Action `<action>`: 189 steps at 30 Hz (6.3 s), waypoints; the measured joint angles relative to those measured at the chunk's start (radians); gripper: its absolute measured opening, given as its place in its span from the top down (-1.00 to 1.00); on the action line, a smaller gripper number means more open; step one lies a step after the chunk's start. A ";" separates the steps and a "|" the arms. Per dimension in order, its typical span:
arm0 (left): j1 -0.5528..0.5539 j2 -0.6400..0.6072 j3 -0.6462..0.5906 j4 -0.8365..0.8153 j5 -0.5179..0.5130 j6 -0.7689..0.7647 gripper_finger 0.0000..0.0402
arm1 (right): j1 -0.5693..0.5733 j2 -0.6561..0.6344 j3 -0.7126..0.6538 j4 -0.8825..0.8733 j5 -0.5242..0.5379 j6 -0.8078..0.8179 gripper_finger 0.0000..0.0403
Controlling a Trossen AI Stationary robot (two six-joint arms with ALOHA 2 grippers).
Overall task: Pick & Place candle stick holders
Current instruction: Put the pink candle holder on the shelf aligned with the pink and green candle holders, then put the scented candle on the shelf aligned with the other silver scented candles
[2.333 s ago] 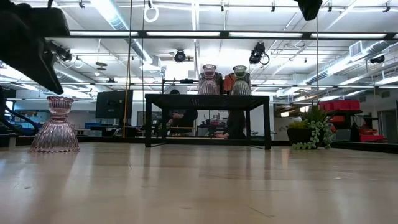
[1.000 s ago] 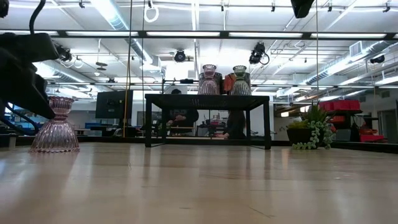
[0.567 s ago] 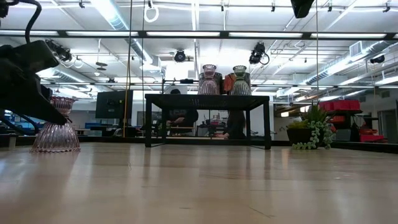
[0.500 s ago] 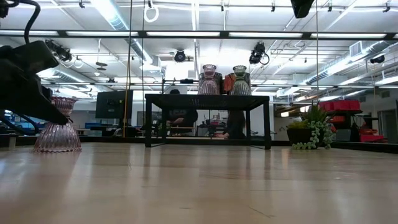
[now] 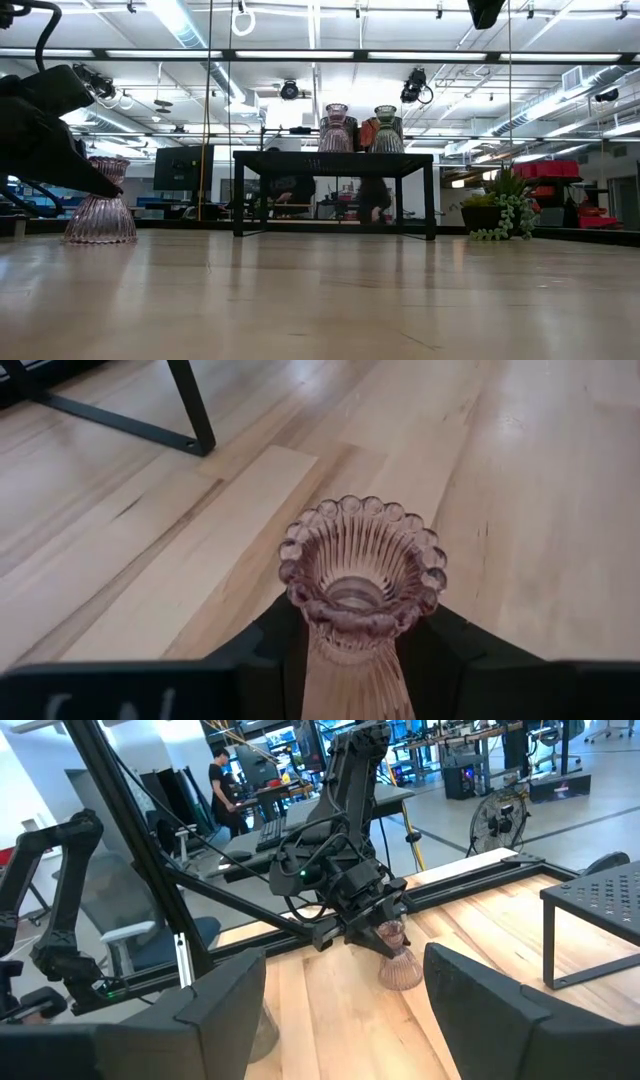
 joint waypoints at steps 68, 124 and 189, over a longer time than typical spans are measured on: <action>1.209 0.392 0.667 0.306 1.007 1.107 0.39 | -0.017 0.000 0.000 -0.004 0.007 -0.035 -0.34; 1.283 0.521 0.777 0.253 1.024 1.050 -0.29 | -0.017 0.000 0.000 -0.033 -0.001 -0.035 -0.34; -0.137 0.246 0.723 -0.598 0.640 -0.488 -0.29 | -0.016 0.000 0.000 -0.038 -0.001 -0.003 -0.34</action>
